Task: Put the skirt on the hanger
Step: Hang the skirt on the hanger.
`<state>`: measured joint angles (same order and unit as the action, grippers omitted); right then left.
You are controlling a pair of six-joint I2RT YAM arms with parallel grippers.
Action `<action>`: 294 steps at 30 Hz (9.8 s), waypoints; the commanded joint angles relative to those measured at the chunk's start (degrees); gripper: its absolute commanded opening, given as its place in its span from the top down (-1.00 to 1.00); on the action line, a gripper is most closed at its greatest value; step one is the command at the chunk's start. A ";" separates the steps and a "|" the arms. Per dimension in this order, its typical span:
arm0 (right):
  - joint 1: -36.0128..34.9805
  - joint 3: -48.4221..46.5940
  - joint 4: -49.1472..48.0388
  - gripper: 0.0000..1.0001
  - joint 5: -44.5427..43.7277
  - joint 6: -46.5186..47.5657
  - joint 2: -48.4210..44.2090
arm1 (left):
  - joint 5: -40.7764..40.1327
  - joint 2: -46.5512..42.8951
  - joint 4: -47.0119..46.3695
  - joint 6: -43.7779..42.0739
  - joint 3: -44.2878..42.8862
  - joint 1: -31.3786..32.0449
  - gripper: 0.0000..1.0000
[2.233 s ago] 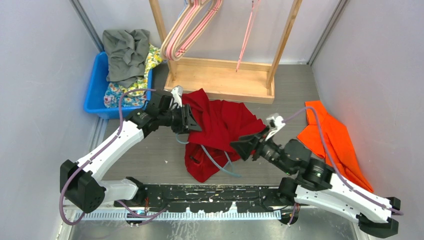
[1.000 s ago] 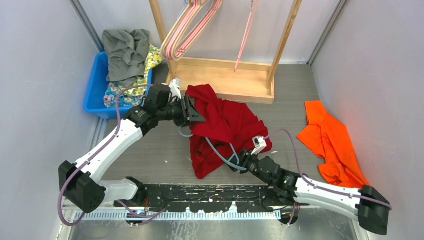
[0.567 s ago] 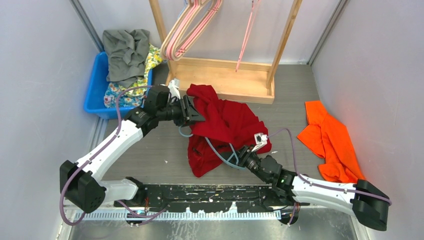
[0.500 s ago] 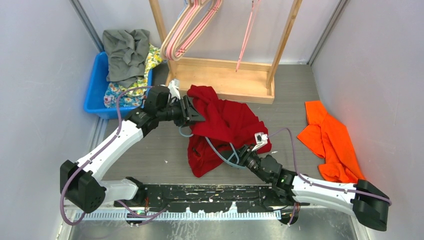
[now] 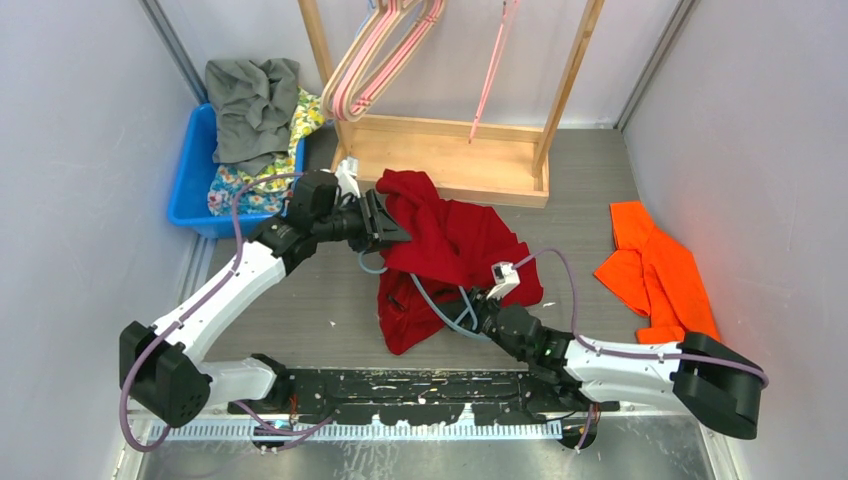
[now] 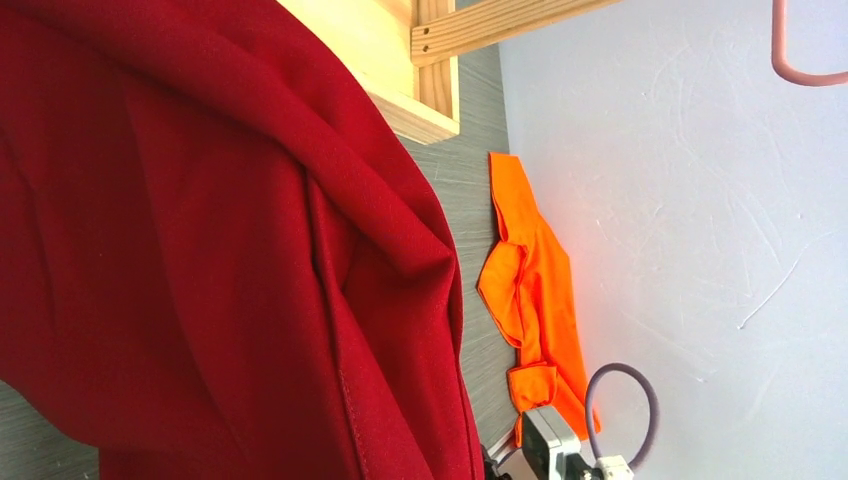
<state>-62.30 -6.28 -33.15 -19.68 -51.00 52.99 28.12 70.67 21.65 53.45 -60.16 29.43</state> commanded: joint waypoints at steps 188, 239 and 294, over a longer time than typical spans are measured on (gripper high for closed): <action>-17.64 -26.49 64.31 0.97 -23.11 10.27 -18.80 | -34.53 0.51 19.04 -18.71 -25.55 10.43 1.00; -29.19 -45.90 82.34 0.97 14.33 13.53 2.95 | -51.03 -11.00 -21.14 -26.38 -2.69 10.49 1.00; -46.64 -32.25 67.30 -0.26 -51.10 -38.91 11.39 | -68.46 -21.98 -6.85 4.96 17.90 10.45 1.00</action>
<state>-108.53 -41.23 36.23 -61.25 -80.38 62.50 -34.79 50.39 20.36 54.50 -42.48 40.10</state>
